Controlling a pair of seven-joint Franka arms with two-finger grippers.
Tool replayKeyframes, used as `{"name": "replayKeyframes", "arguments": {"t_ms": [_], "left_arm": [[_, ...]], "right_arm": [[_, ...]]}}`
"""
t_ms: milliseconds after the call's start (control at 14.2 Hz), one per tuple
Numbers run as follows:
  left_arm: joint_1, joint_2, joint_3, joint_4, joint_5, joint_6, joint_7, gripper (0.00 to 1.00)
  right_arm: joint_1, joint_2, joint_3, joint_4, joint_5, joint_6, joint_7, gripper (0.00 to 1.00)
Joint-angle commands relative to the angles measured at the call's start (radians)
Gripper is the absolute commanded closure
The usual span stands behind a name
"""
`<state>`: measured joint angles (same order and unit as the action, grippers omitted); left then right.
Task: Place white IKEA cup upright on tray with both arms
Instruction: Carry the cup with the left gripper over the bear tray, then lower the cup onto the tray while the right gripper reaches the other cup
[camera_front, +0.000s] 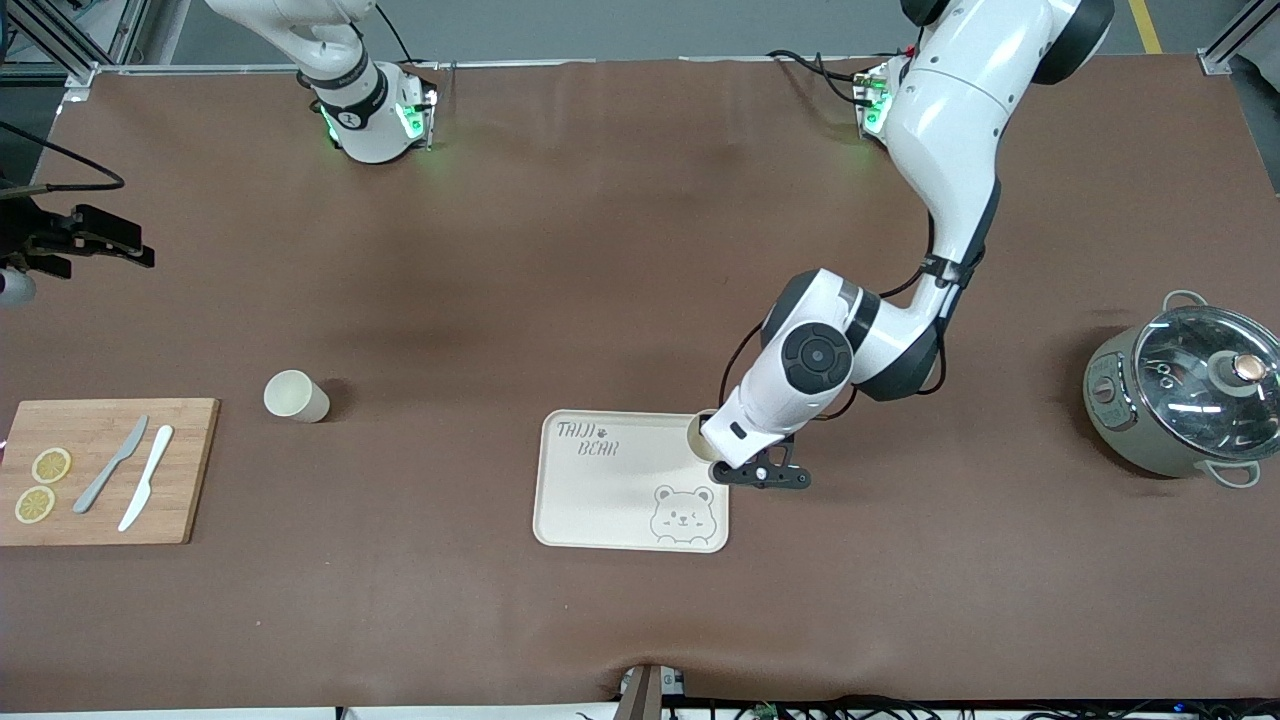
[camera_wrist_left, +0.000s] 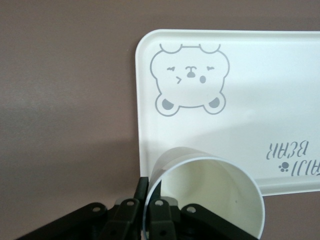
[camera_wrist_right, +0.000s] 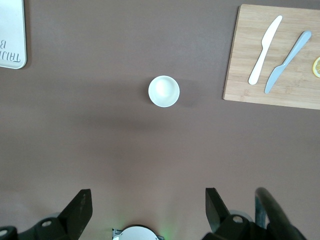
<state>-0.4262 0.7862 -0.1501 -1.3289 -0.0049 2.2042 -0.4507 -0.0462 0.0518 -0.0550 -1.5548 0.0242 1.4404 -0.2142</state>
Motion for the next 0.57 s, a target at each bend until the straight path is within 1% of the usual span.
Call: {"name": "replayKeyframes", "arguments": {"t_ms": [0,141,283,495], "left_arm": [[-0.046,0.056,0.033,0.086,-0.018,-0.024,-0.029,1.00],[-0.087,0.077,0.072,0.102,-0.020,-0.017,-0.046,1.00],[-0.095,0.085,0.078,0.105,-0.020,-0.003,-0.049,1.00],[-0.108,0.103,0.080,0.105,-0.020,0.034,-0.066,1.00]], "right_arm": [[-0.011,0.040,0.009,0.025,0.008,-0.009,0.001,0.00],[-0.012,0.077,0.007,0.027,0.003,-0.006,0.001,0.00],[-0.018,0.115,0.009,0.028,0.013,0.005,0.001,0.00],[-0.018,0.146,0.007,0.035,0.010,0.014,0.006,0.00]]}}
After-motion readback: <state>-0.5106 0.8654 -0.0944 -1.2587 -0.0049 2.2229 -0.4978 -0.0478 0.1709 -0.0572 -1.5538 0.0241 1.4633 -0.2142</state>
